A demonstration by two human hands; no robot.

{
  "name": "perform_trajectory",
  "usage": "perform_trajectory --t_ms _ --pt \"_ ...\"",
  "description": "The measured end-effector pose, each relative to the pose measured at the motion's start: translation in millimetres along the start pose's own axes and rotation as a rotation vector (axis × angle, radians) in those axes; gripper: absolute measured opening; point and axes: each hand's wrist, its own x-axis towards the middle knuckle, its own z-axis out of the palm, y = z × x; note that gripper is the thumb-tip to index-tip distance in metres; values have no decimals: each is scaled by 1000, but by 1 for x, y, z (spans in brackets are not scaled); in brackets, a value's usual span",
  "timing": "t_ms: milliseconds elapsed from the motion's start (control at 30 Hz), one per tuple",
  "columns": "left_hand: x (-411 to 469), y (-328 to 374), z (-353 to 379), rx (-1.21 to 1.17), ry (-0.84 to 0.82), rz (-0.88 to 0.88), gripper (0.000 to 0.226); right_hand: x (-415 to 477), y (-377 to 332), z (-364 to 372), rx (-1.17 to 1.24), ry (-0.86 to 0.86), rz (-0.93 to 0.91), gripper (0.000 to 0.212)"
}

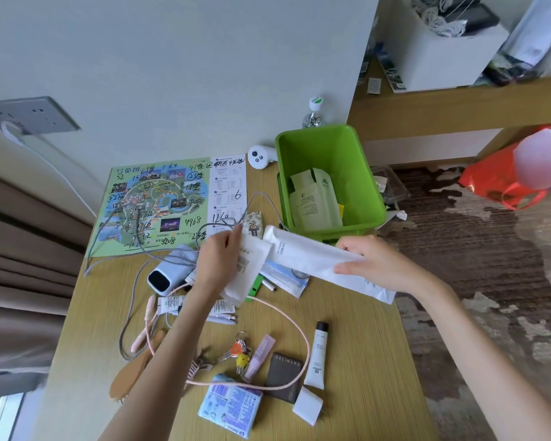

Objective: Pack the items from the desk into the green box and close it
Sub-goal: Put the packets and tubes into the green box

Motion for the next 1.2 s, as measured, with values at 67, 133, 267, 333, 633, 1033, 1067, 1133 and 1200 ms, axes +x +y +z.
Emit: perform_trajectory --t_ms 67,133,267,333,633,1033,1067,1133,1200 --pt "11 20 -12 -85 71 -3 52 3 -13 -11 49 53 -38 19" --pt "23 40 -20 -99 127 5 51 11 -24 -24 91 156 -63 20" --pt "54 80 -22 -68 181 -9 52 46 -27 -44 76 385 12 17" --pt "69 97 -17 -67 184 -22 53 67 -24 -48 76 474 85 22" --pt "111 146 27 -155 196 -68 42 112 -10 -30 -164 528 273 34" --pt "80 145 77 165 28 119 33 70 27 -25 -507 750 -54 31" --pt "76 141 72 142 52 148 32 68 26 -23 -489 752 -62 30" --pt "65 130 60 71 95 176 29 63 22 -18 -454 747 -90 27" --pt "48 113 48 1 132 182 24 55 16 -12 -434 729 -125 24"
